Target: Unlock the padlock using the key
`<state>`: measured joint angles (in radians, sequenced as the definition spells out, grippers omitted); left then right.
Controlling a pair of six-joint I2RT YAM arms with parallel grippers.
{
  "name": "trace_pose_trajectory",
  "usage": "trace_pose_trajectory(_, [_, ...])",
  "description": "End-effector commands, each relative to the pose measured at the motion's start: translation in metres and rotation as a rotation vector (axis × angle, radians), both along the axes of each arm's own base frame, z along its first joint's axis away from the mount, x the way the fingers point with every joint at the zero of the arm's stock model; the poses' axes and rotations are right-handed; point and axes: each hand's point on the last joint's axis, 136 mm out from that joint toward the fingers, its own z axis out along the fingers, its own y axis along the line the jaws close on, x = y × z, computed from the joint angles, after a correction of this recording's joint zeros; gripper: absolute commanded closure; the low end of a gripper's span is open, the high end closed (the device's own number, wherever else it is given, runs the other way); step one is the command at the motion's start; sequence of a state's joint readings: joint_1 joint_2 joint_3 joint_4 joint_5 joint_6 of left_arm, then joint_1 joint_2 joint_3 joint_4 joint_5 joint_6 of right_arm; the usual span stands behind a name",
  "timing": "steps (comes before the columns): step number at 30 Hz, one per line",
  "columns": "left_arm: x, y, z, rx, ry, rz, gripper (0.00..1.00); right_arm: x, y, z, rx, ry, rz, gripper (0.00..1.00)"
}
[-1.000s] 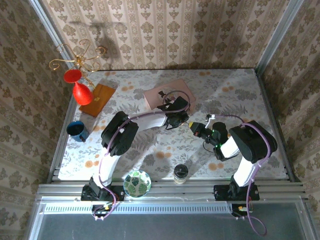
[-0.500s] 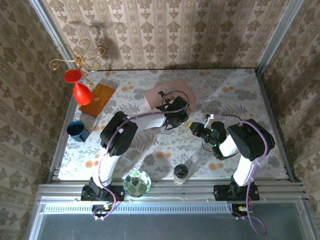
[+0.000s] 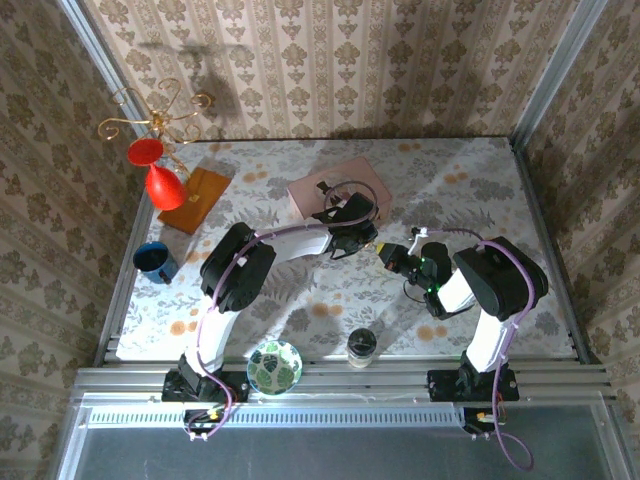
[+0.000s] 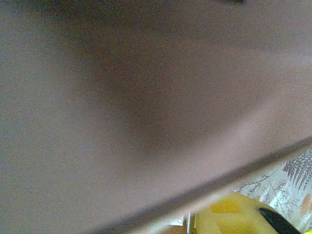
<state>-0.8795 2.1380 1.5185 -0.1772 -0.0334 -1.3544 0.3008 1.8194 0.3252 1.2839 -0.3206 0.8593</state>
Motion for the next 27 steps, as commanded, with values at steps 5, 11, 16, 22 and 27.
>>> trace_pose_trajectory(5, [0.002,-0.018,0.037,-0.151,-0.018,0.013,1.0,0.007,0.011,0.013,0.0,-0.06,0.015,1.0])
trace_pose_trajectory(11, [0.001,-0.02,0.036,-0.162,-0.005,0.023,1.0,0.006,0.013,0.015,0.004,-0.067,0.021,1.0])
trace_pose_trajectory(16, [0.0,-0.022,0.035,-0.171,0.002,0.023,1.0,0.006,0.015,0.018,0.009,-0.069,0.026,1.0])
trace_pose_trajectory(22, [-0.002,-0.022,0.037,-0.179,0.001,0.014,1.0,0.006,0.007,0.012,0.007,-0.048,-0.015,1.0])
trace_pose_trajectory(27, [-0.003,-0.02,0.038,-0.187,0.006,0.015,1.0,0.011,0.006,0.017,0.017,-0.059,-0.03,1.0])
